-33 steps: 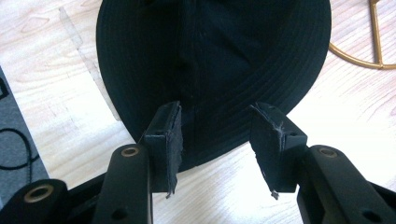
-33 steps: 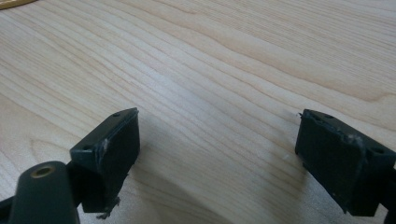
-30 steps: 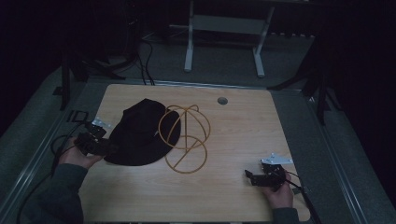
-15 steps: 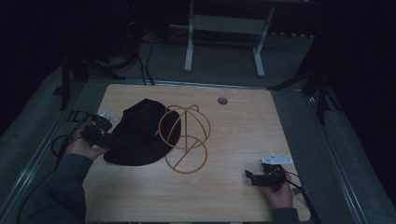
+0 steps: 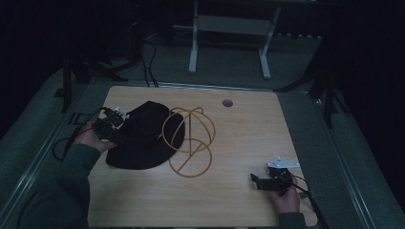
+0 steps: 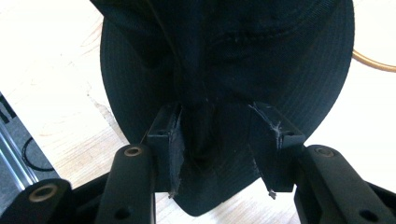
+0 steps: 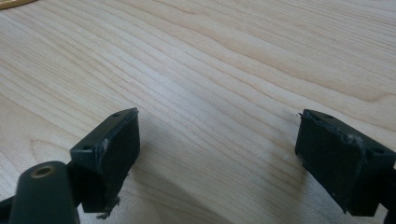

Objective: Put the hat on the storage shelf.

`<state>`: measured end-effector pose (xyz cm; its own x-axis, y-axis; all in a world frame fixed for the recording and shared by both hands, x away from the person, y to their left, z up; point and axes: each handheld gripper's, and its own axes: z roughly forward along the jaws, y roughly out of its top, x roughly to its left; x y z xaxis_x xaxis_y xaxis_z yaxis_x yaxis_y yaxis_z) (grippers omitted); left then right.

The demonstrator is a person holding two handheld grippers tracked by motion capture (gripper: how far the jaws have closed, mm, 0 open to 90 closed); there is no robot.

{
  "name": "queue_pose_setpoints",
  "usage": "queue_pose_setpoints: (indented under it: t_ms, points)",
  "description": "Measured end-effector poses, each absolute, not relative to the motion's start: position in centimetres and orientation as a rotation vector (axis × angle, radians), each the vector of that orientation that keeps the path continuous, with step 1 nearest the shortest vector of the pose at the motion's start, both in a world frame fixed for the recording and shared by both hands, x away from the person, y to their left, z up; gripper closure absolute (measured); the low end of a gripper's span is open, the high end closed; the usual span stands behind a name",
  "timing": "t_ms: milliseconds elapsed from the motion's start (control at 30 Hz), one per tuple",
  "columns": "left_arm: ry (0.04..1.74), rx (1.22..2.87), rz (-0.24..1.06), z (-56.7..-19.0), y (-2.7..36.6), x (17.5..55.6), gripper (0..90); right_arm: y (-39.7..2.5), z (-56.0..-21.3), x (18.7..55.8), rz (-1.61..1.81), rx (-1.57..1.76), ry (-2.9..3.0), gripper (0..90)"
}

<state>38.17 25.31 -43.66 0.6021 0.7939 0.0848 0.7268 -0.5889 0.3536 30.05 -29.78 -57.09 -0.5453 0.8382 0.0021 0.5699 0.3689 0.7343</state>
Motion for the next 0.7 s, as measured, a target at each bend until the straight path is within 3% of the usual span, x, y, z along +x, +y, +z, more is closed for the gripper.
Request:
queue_pose_setpoints:
  t_ms: [467,700]
  points:
    - [1.259,2.649,0.244,-45.7,24.6,40.4,64.1,-29.8,-57.1,30.1,0.992,1.229,2.262,13.7]
    - [1.289,2.642,0.222,-45.6,24.8,40.7,86.3,-29.8,-57.1,30.1,0.992,1.228,2.263,13.7]
